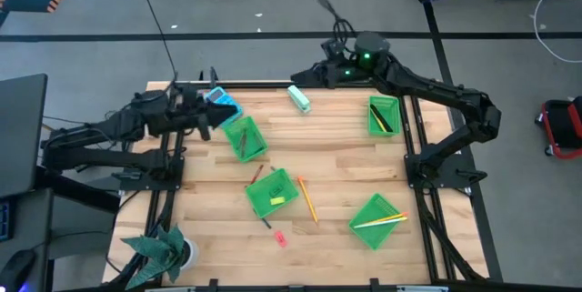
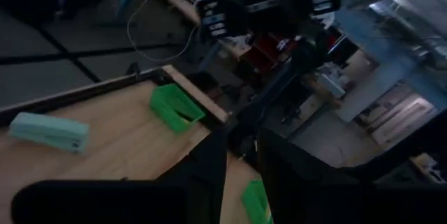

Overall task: Sort crayons/erasers/pens/pencils in bins
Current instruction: Put the top red crayon into the top left green bin

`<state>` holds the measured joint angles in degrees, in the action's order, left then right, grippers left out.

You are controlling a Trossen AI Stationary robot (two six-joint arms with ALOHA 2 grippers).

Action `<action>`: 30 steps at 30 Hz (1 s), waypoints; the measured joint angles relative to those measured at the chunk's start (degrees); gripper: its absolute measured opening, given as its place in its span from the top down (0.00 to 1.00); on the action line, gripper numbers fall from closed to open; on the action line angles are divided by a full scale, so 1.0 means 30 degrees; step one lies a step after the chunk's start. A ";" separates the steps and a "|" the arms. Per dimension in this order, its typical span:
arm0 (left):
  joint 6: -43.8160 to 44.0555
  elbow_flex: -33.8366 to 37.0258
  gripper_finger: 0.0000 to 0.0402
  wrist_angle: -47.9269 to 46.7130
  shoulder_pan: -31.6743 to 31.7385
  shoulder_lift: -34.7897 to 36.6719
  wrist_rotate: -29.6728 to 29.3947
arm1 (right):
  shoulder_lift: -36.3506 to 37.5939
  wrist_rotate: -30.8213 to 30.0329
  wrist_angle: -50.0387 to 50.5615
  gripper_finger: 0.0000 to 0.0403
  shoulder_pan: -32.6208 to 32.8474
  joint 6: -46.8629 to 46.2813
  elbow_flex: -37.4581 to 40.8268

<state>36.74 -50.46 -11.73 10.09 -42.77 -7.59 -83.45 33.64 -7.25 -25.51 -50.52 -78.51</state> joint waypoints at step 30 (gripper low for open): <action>1.4110 0.0029 0.85 -1.1072 -0.4947 -0.7048 0.0789 | -0.0062 -0.8111 1.6023 0.54 0.3472 0.3283 0.0018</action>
<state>79.07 -50.37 -44.94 -4.76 -63.91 -5.22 -83.64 9.31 40.81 -15.09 -40.67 -78.45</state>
